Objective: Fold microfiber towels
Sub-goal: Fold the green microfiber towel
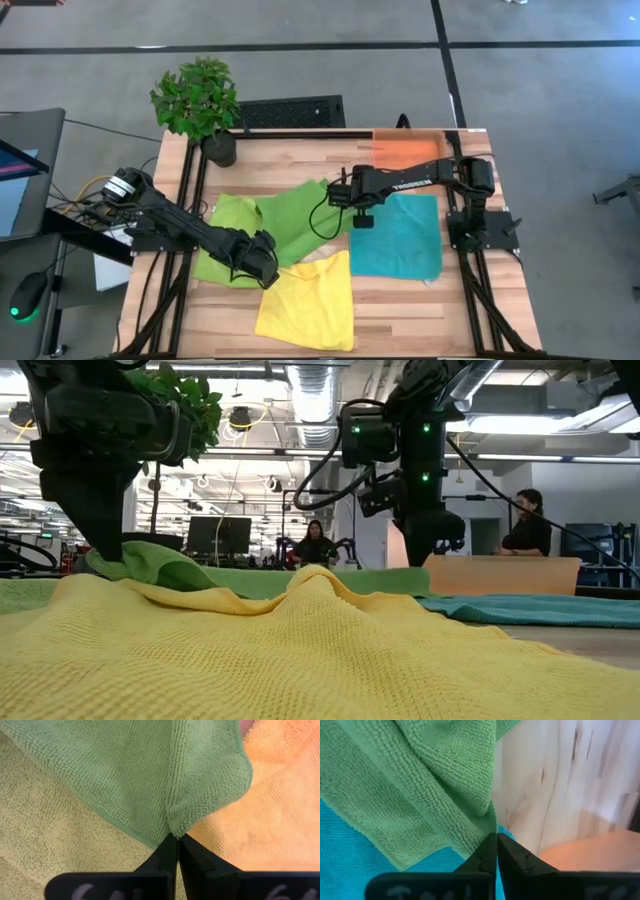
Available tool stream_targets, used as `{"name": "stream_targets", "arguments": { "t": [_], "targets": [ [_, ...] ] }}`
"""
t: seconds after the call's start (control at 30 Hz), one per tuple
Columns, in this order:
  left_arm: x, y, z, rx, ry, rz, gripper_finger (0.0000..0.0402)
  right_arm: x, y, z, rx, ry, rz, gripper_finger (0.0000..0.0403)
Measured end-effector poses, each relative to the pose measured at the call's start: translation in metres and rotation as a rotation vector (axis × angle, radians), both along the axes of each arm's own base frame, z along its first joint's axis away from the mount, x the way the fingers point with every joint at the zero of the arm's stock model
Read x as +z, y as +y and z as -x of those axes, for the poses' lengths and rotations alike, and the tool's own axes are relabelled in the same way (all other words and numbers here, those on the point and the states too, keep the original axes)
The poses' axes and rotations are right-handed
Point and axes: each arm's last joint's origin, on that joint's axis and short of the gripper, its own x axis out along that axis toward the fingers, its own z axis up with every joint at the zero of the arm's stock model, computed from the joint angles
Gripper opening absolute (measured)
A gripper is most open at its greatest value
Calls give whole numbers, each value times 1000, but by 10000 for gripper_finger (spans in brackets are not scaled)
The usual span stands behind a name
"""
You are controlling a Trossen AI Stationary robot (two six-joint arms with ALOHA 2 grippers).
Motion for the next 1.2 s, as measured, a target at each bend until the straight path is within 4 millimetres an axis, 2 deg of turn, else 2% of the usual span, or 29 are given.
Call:
{"name": "stream_targets", "arguments": {
  "t": [0.3,0.57,0.7,0.77,0.83,1.03,1.2],
  "targets": [
    [0,0,0,1,-3,-6,0,-1,15,-2,174,38,-64,86],
    [0,0,0,2,-3,-6,0,7,51,-1,395,83,-61,132],
    [0,0,0,2,-3,-6,0,23,68,-1,452,21,-53,141],
    [0,0,0,3,-4,-7,0,23,73,5,480,45,-60,143],
    [0,1,0,2,-3,-11,0,19,78,2,528,1,-86,143],
    [-1,1,0,-5,-3,-16,0,-3,78,2,561,-14,-78,137],
    [-1,1,1,-5,-2,-17,0,-4,72,0,531,-47,-61,128]
  ]
}}
